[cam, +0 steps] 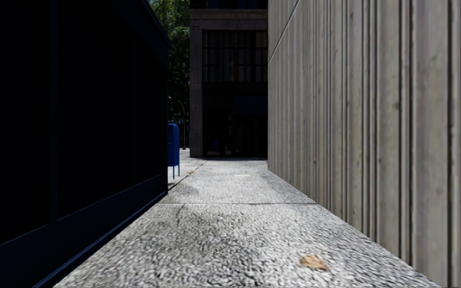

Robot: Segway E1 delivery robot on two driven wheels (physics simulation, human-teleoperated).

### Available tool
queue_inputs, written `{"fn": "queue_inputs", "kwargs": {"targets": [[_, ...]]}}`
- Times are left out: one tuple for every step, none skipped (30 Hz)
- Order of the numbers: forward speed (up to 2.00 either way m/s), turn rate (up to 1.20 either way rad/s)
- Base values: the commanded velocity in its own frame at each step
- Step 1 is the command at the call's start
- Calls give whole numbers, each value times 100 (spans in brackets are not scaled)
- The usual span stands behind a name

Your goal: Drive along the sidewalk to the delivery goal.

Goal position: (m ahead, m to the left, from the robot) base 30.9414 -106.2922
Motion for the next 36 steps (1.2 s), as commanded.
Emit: {"fn": "queue_inputs", "kwargs": {"targets": [[200, 0], [200, 0], [200, 0], [200, 0], [200, 0], [200, 0], [200, 0], [200, 0], [200, 0], [200, 0], [200, 0], [200, 0], [200, 0], [200, 0], [200, 0], [200, 0], [200, 0], [200, 0], [200, 0], [200, 0], [200, 0], [200, 0], [200, 0], [200, 0], [200, 0], [200, 0], [200, 0], [200, 0], [200, 0], [200, 0], [200, 0], [200, 0], [200, 0], [200, 0], [200, 0], [200, 0]]}}
